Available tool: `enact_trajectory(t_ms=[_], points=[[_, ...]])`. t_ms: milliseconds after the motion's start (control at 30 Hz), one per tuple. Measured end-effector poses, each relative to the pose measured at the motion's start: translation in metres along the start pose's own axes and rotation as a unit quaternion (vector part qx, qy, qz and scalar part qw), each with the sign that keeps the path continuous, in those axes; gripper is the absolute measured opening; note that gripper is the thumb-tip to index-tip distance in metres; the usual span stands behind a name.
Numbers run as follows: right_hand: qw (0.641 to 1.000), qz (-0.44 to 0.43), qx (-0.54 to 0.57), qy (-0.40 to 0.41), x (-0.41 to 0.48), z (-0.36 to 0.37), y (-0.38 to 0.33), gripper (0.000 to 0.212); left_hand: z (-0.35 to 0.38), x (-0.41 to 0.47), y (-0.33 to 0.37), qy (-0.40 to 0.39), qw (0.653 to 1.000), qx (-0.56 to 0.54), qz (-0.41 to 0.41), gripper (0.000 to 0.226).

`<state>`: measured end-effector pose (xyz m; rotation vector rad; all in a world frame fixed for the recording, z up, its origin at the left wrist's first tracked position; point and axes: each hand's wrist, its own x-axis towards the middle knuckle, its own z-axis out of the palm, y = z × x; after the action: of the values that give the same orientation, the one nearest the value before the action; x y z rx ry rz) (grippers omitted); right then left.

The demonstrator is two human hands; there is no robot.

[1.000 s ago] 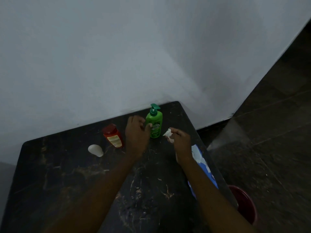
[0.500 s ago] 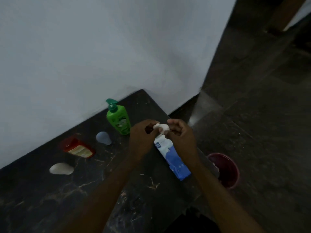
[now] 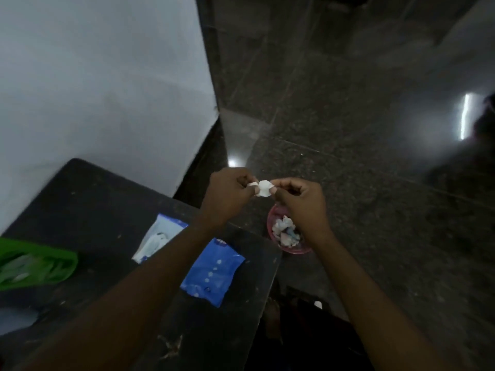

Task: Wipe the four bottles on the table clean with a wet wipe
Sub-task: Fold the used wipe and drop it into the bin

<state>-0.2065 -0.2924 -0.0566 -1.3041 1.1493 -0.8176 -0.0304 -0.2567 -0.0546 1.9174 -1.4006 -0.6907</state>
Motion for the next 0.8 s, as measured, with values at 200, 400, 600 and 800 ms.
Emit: enact_trajectory(t_ms=[200, 400, 600, 800], points=[[0.992, 0.098, 0.024, 0.07, 0.045, -0.046, 0.096, 0.01, 0.092, 0.055, -0.013, -0.123, 0.991, 0.057, 0.011, 0.007], [0.979, 0.167, 0.025, 0.117, 0.078, -0.069, 0.183, 0.011, 0.178, 0.089, -0.045, -0.202, 0.975, 0.092, -0.006, 0.006], [0.953, 0.245, -0.05, 0.172, 0.111, -0.089, 0.276, 0.01, 0.247, 0.107, -0.079, -0.254, 0.959, 0.124, -0.029, 0.003], [0.913, 0.279, -0.235, 0.184, 0.132, -0.101, 0.342, 0.012, 0.272, 0.121, -0.11, -0.314, 0.938, 0.147, -0.018, 0.013]])
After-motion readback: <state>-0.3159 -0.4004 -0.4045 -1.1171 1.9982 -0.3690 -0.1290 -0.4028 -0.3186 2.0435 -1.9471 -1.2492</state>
